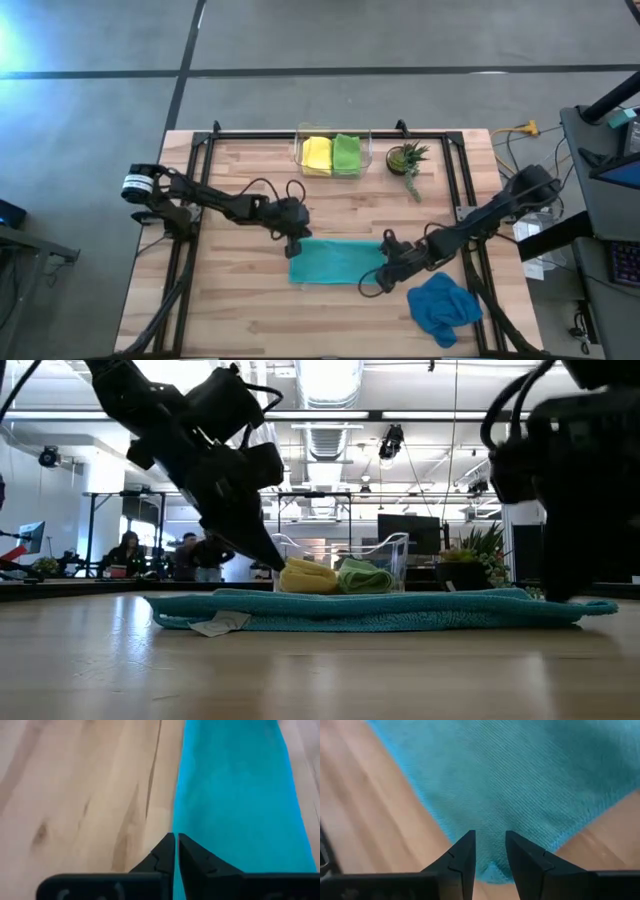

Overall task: Fold microfiber towels
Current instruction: Fold the light blue microfiber towel

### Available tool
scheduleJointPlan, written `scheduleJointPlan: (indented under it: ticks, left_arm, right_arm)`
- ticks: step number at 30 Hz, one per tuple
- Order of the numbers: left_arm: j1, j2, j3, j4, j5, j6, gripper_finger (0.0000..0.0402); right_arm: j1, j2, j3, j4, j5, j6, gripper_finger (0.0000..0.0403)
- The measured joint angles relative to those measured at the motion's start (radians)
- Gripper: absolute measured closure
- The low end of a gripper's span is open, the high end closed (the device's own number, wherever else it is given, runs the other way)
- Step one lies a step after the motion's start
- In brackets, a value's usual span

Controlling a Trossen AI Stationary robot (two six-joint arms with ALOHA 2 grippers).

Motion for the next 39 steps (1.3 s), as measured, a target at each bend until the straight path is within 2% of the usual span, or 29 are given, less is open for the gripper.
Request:
scheduleJointPlan:
  ticks: [6,14,19,25,32,39]
  left_arm:
    - [-0.010,0.019,-0.005,-0.017,0.084,-0.001,0.0396]
    - [-0.032,0.064,-0.008,-0.111,0.086,-0.012,0.0396]
    - [-0.061,0.053,-0.018,-0.146,0.091,-0.062,0.0396]
    - [-0.141,0.048,-0.020,-0.154,0.099,-0.172,0.0396]
    - [-0.289,0.051,-0.023,-0.104,0.097,-0.317,0.0396]
    - [-0.399,0.053,-0.025,0.000,0.025,-0.454,0.0396]
  right_arm:
    - [0.003,0.062,0.021,0.001,-0.012,0.029,0.0301]
    - [-0.009,0.111,0.071,-0.077,-0.018,-0.043,0.0301]
    - [-0.056,0.117,0.077,-0.106,-0.024,-0.115,0.0301]
    - [-0.152,0.105,0.075,-0.138,-0.017,-0.241,0.0301]
    - [-0.273,0.099,0.073,-0.137,-0.018,-0.426,0.0301]
    - [-0.362,0.099,0.081,-0.131,-0.031,-0.578,0.0301]
